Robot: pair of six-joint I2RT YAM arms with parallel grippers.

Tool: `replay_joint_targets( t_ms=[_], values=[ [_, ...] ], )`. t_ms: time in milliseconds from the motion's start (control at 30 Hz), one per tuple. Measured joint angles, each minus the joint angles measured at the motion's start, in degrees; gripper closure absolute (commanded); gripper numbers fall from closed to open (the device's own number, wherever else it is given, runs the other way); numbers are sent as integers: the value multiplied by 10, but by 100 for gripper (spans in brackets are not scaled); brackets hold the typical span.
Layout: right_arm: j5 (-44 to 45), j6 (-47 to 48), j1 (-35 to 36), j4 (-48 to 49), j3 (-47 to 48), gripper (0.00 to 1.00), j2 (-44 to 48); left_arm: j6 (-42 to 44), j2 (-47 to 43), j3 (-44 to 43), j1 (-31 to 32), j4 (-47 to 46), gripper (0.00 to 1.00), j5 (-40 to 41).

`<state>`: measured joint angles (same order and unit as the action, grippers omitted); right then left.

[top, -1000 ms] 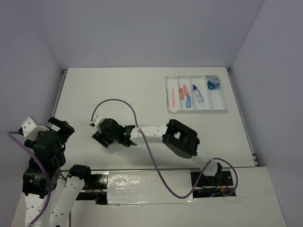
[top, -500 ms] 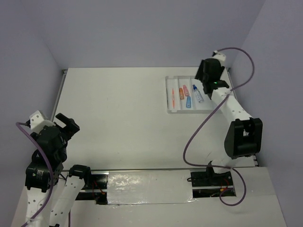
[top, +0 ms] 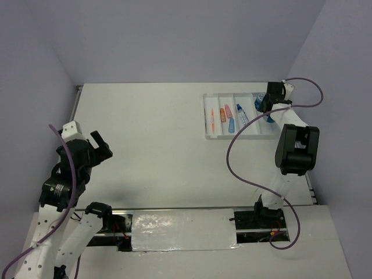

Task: Sort the stationery into containers
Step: Place the storage box in the storage box, then reset both arms

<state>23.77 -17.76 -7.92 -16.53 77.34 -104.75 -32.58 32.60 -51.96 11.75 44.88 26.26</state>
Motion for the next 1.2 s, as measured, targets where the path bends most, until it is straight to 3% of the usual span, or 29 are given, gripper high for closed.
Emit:
replay_joint_targets(
  t_ms=[367,467,500,633,733,767,833,1200],
  values=[
    [-48,3,0,-8,35,70,-72,9,-23,2,8,-2,1,-7],
    [-49,4,0,-7,41,63,-80,10,-24,2,9,-2,1,-7],
    [-50,5,0,-7,40,57,-81,10,-24,2,9,-2,1,-7],
    [-50,4,0,-7,41,52,-81,10,-25,2,11,-2,1,-9],
    [-49,4,-1,-8,40,25,-81,10,-25,2,12,-2,1,-10],
    [-49,3,-2,-8,40,10,-81,10,-25,2,12,-2,1,-10],
    [-49,0,-3,-7,40,2,-81,10,-25,2,12,-2,1,-11],
    [-52,-17,-3,-2,18,0,-33,10,-28,2,12,-2,1,-10]
  ],
)
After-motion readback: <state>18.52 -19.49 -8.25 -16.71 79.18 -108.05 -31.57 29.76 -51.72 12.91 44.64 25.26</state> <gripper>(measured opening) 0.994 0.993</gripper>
